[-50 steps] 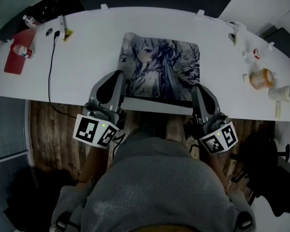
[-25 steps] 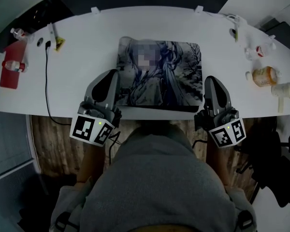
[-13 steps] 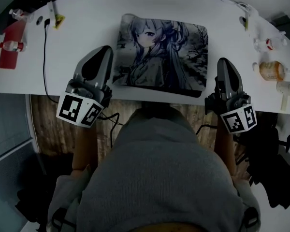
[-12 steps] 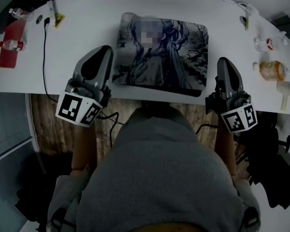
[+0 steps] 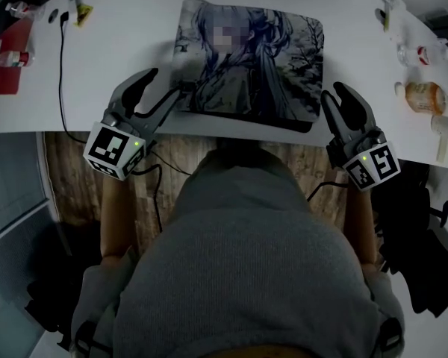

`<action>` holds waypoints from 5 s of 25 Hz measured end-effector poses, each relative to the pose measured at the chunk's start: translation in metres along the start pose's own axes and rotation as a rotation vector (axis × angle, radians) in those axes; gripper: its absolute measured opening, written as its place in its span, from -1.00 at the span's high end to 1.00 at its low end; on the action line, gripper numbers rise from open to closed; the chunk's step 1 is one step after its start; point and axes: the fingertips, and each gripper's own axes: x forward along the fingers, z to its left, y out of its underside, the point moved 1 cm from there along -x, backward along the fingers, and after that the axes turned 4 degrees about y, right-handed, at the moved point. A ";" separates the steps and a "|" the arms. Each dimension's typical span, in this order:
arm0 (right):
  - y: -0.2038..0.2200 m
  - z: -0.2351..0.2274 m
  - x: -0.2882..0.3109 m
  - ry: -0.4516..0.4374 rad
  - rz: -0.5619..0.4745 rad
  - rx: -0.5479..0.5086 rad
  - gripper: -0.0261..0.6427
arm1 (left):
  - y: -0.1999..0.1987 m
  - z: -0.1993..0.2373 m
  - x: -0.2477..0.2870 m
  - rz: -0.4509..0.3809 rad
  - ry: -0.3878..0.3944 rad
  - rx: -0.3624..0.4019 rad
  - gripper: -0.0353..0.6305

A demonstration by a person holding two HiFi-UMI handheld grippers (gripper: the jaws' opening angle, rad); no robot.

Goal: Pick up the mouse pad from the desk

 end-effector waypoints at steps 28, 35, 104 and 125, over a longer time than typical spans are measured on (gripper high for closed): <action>0.162 0.016 -0.010 -0.260 0.582 -0.378 -0.26 | 0.135 -0.005 0.005 0.503 0.042 0.119 -0.07; 0.169 0.017 -0.007 -0.273 0.595 -0.397 -0.25 | 0.142 -0.002 0.011 0.531 0.022 0.135 -0.07; -0.005 -0.057 0.042 0.273 -0.217 0.187 0.85 | -0.045 0.039 0.041 -0.444 -0.189 -0.532 0.87; -0.107 -0.044 0.051 0.193 -0.438 0.190 0.85 | -0.139 0.058 0.034 -0.599 -0.161 -0.422 0.86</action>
